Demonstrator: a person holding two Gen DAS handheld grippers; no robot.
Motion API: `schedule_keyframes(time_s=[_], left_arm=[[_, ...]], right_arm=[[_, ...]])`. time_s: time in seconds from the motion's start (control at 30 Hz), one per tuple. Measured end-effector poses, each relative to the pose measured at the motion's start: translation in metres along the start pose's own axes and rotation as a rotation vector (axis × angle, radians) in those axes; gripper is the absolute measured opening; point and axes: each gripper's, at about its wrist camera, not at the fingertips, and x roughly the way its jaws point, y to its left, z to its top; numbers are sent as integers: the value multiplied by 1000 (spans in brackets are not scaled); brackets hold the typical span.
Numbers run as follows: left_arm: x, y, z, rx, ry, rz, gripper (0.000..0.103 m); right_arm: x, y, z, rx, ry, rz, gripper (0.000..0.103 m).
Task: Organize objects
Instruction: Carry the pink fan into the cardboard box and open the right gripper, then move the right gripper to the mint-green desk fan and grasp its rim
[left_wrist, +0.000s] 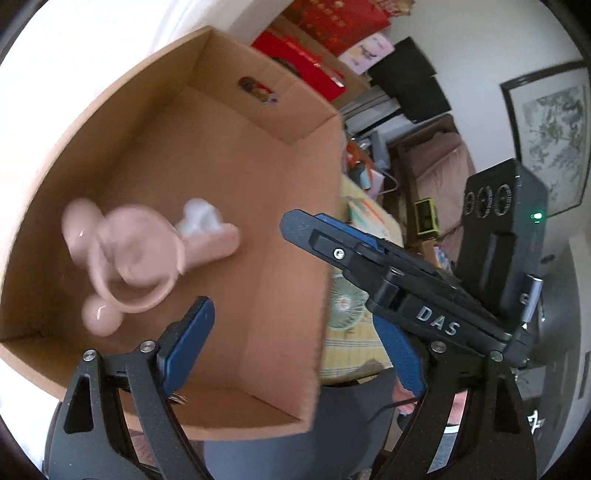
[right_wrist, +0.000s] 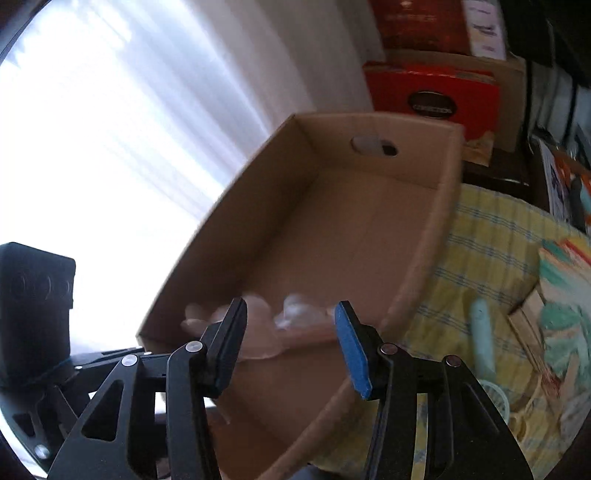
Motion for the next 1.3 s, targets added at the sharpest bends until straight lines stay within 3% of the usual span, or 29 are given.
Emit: schedule_keyframes(time_s=[0.17, 0.33, 0.53, 0.63, 0.8, 1.0, 1.17, 1.3], left_arm=[[2, 23, 3, -30, 3, 18, 85], [-7, 21, 2, 2, -36, 70, 88], [-14, 2, -5, 68, -90, 156, 95], [-13, -10, -11, 101, -106, 171, 95], [-7, -33, -19, 166, -130, 218, 95], [11, -68, -33, 260, -142, 323, 95], [38, -83, -45, 286, -76, 315, 95], [43, -92, -55, 287, -95, 270, 95]], right_arm=[[15, 3, -2, -21, 25, -9, 48], [13, -6, -5, -16, 19, -18, 48], [-13, -10, -13, -36, -31, -42, 49], [-35, -15, -17, -37, -53, -51, 56], [-67, -28, -28, -47, -88, -131, 66], [-96, -57, -47, -23, -112, -227, 69], [-116, -79, -66, 2, -132, -274, 72], [-123, -89, -81, 3, -141, -316, 77]])
